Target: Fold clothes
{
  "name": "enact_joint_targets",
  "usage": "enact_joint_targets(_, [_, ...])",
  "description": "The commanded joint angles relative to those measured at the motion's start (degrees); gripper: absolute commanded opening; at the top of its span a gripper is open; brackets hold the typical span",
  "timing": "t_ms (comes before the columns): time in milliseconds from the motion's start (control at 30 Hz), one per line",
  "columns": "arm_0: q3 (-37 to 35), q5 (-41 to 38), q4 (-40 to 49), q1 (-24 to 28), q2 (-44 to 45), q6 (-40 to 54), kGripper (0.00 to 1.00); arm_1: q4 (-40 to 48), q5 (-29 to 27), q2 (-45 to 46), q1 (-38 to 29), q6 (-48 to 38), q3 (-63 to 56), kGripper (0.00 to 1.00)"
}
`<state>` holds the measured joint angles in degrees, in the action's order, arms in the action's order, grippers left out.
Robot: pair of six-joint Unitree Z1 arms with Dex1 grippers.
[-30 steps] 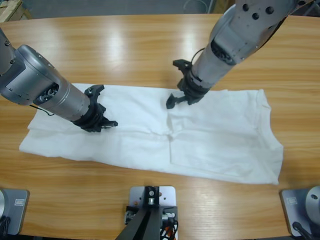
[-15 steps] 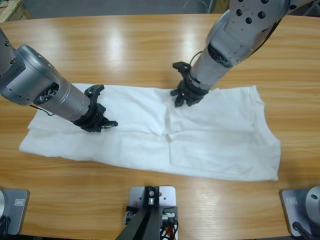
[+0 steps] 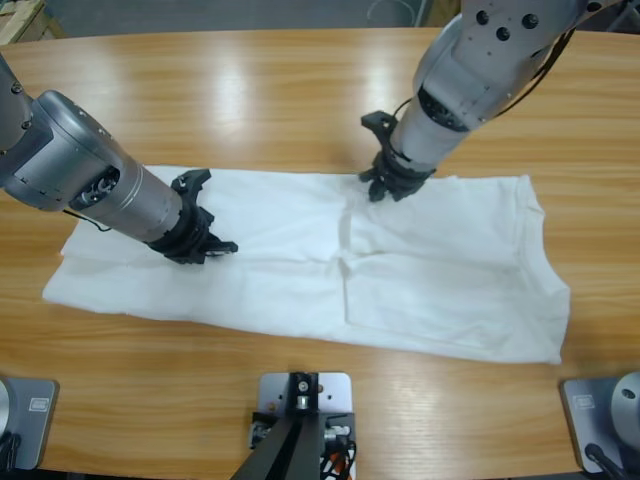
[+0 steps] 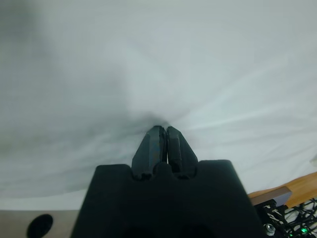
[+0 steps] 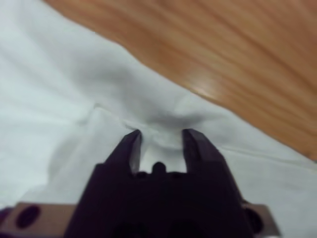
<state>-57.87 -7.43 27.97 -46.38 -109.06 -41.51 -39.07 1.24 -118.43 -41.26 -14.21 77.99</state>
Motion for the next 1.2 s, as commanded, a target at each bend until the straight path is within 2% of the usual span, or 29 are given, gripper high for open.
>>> enact_joint_targets(33, [3.4, -0.8, -0.8, -0.5, -5.1, 0.4, 0.0, -2.0, -0.2, 4.7, 1.0, 0.6, -0.6, 1.0])
enact_joint_targets(200, [3.1, -0.9, -0.9, -0.5, -5.2, 0.5, 0.0, -4.4, 0.2, 13.2, 1.0, 0.1, -1.2, 0.857])
enact_joint_targets(233, [3.0, -1.0, -0.9, -0.6, -5.2, 0.5, 0.0, -5.4, 0.2, 14.4, 1.0, 0.0, -1.2, 0.787])
enact_joint_targets(267, [2.9, -1.2, -0.9, -0.6, -5.1, 0.5, 0.0, -6.7, 0.4, 15.4, 1.1, 0.0, -1.3, 0.453])
enact_joint_targets(300, [2.7, -1.3, -0.9, -0.6, -5.0, 0.5, 0.0, -7.5, 1.4, 16.4, 1.2, 0.1, -1.8, 0.059])
enact_joint_targets(333, [2.5, -1.3, -0.9, -0.6, -4.8, 0.4, 0.0, -7.4, 2.3, 17.7, 1.2, 0.1, -3.2, 0.0])
enact_joint_targets(533, [-1.7, -3.4, -0.9, -0.9, -2.4, 0.7, 0.0, 0.4, 9.4, 20.4, 1.2, -3.0, -15.4, 0.0])
enact_joint_targets(667, [-9.3, -6.9, 0.5, -1.9, 0.7, 1.5, 0.0, 6.7, 5.2, 20.6, 3.2, -10.4, -23.7, 0.0])
enact_joint_targets(767, [-17.8, -7.4, 6.0, -3.6, 0.0, 2.7, 0.0, 10.4, 1.5, 21.0, 6.0, -14.0, -28.0, 0.0])
enact_joint_targets(833, [-20.8, -7.5, 8.6, -3.8, -1.2, 3.1, 0.0, 10.5, 1.2, 21.5, 7.1, -14.6, -28.2, 0.0])
enact_joint_targets(1033, [-23.1, -10.0, 9.0, -4.7, -3.6, 3.1, 0.0, 10.9, 2.4, 20.8, 7.3, -16.6, -29.8, 0.0])
enact_joint_targets(1200, [-32.3, -13.3, 9.3, -7.9, -7.9, 2.8, 0.0, 15.5, 2.0, 19.2, 10.2, -17.1, -34.5, 0.0])
